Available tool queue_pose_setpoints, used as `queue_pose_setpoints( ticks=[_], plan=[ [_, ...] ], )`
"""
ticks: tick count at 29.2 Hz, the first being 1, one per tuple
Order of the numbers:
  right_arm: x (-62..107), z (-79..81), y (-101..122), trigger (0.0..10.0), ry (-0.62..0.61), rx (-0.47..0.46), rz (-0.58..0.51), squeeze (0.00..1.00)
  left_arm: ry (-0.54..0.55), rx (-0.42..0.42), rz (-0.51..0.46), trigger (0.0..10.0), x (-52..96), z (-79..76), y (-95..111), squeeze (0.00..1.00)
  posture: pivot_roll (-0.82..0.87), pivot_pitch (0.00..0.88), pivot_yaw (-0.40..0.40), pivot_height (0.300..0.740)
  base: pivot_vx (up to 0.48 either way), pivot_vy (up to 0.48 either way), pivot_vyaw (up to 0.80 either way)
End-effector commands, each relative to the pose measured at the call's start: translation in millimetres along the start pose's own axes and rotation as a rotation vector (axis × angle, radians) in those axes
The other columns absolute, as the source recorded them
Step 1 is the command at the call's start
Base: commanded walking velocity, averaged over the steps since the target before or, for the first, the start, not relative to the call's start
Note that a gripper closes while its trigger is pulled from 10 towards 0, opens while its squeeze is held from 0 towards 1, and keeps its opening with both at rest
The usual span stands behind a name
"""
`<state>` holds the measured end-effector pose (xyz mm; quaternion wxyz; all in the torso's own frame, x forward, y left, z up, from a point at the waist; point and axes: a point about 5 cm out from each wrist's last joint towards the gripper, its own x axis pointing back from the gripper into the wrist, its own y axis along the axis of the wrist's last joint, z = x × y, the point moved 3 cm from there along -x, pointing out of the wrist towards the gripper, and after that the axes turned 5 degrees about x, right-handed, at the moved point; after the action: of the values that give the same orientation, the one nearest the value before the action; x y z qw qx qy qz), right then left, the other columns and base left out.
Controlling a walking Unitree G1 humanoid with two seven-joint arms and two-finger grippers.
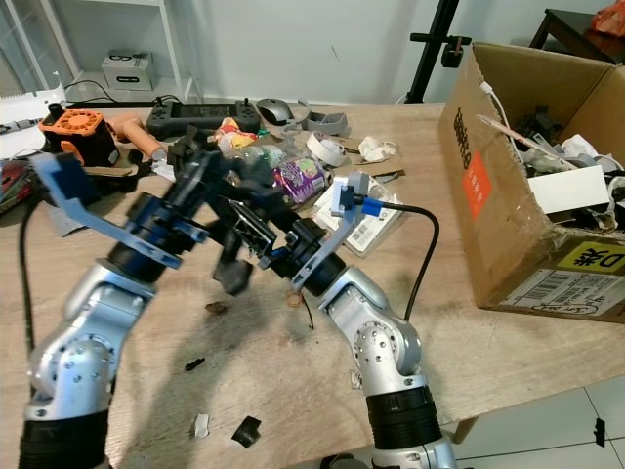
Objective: Picking trash to rubbish bin
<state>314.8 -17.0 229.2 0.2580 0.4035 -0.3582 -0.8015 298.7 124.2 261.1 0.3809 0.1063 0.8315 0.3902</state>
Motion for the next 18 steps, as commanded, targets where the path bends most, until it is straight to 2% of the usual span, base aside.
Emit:
queue_pose_setpoints(
  ticks=[1, 2, 3, 18],
  plan=[
    [-9.1, 12.5, 9.2, 1.9, 0.052, -0.020, -0.054, 0.00, 0.000, 0.016, 0.039, 0.0, 0.7, -3.8, -12.4, 0.00, 0.03, 0.137, -0.045, 0.740, 0.000, 0.000, 0.00],
    [-9.1, 12.5, 9.2, 1.9, 0.052, -0.020, -0.054, 0.00, 0.000, 0.016, 0.039, 0.0, 0.7, -3.8, -12.4, 0.00, 0.03, 0.137, -0.045, 0.740, 0.000, 0.000, 0.00],
    [-8.3, 11.3, 11.1, 0.0, 0.044, -0.030, -0.061, 0.00, 0.002, 0.014, 0.039, 0.0, 0.1, -3.7, -12.9, 0.00, 0.03, 0.137, -0.045, 0.740, 0.000, 0.000, 0.00],
    [-5.5, 7.0, 16.7, 0.0, 0.020, -0.030, -0.093, 0.00, 0.044, -0.011, 0.017, 0.0, -2.8, 1.7, -7.0, 0.00, 0.03, 0.157, -0.040, 0.740, 0.000, 0.000, 0.00]
  ],
)
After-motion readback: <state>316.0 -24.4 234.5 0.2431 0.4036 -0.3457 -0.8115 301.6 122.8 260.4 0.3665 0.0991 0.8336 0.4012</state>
